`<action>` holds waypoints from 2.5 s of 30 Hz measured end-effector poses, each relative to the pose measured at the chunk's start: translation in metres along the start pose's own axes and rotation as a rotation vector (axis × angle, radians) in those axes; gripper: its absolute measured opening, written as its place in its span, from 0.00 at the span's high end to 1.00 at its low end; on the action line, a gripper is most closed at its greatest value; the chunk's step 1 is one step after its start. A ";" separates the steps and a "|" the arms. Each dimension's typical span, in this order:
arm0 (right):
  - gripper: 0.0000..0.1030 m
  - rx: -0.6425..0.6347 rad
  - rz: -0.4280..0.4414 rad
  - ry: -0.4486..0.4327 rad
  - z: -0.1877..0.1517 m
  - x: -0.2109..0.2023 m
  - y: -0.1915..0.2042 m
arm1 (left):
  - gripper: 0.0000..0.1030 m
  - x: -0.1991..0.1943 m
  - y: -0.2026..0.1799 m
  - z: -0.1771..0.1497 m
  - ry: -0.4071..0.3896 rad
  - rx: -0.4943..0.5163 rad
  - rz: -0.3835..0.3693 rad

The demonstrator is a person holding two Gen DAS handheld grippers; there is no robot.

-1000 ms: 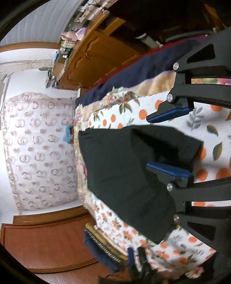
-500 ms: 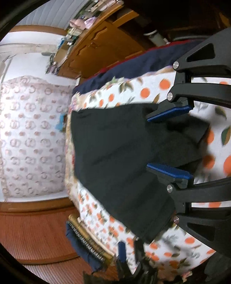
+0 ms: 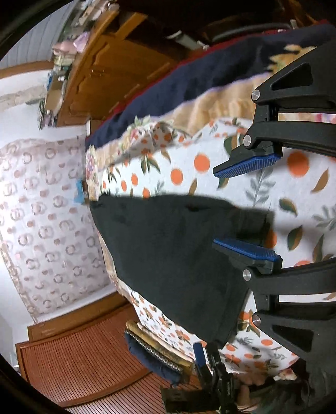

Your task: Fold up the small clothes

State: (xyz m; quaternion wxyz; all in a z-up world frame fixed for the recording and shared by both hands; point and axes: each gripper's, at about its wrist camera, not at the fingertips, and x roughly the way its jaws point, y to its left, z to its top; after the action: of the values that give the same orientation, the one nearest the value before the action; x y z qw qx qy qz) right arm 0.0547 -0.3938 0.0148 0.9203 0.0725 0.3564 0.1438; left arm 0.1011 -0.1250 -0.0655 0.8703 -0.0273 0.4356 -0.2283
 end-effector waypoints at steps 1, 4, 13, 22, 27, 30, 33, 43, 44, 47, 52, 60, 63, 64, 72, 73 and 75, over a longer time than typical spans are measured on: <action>0.51 -0.005 0.006 0.007 0.000 0.004 0.003 | 0.34 0.001 -0.001 0.000 0.004 0.004 -0.002; 0.51 -0.015 0.028 0.028 -0.001 0.019 0.010 | 0.52 0.004 -0.003 -0.002 0.020 0.012 -0.014; 0.51 -0.080 -0.005 0.075 0.002 0.043 0.025 | 0.57 0.010 -0.009 -0.005 0.037 0.022 -0.027; 0.94 -0.171 0.043 0.057 0.000 0.038 0.042 | 0.89 -0.002 -0.016 -0.004 -0.022 0.048 -0.086; 0.94 -0.134 0.032 -0.072 0.012 0.000 0.031 | 0.90 -0.046 -0.013 0.010 -0.150 0.028 -0.117; 0.95 -0.146 0.037 -0.125 0.017 -0.024 0.034 | 0.90 -0.071 -0.022 0.020 -0.211 0.055 -0.112; 0.95 -0.166 0.045 -0.172 0.021 -0.044 0.041 | 0.90 -0.086 -0.030 0.025 -0.243 0.071 -0.109; 0.95 -0.191 0.066 -0.182 0.022 -0.040 0.043 | 0.90 -0.083 -0.014 0.026 -0.224 0.057 -0.079; 0.95 -0.190 0.065 -0.182 0.024 -0.036 0.043 | 0.90 -0.081 -0.013 0.026 -0.221 0.058 -0.079; 0.95 -0.186 0.067 -0.180 0.028 -0.032 0.040 | 0.90 -0.077 -0.014 0.027 -0.216 0.066 -0.070; 0.95 -0.187 0.070 -0.175 0.034 -0.025 0.040 | 0.90 -0.070 -0.014 0.034 -0.208 0.074 -0.059; 0.95 -0.195 0.072 -0.197 0.060 -0.011 0.040 | 0.90 -0.057 -0.004 0.065 -0.212 0.070 -0.037; 0.95 -0.208 0.075 -0.209 0.075 -0.004 0.039 | 0.90 -0.051 0.004 0.084 -0.216 0.061 -0.040; 0.95 -0.211 0.074 -0.212 0.082 -0.001 0.039 | 0.90 -0.047 0.007 0.093 -0.218 0.059 -0.039; 0.95 -0.256 0.023 -0.194 0.134 0.059 0.035 | 0.90 0.004 0.032 0.156 -0.184 0.062 0.012; 0.95 -0.256 0.017 -0.181 0.142 0.071 0.033 | 0.90 0.012 0.035 0.163 -0.178 0.062 0.024; 0.94 -0.247 0.016 -0.149 0.153 0.094 0.029 | 0.90 0.031 0.041 0.174 -0.160 0.066 0.047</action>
State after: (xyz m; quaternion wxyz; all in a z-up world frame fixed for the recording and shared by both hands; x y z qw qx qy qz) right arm 0.2183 -0.3412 0.0741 0.9451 -0.0280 0.2661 0.1879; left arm 0.2663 -0.1277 0.0089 0.9078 -0.0064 0.3574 -0.2191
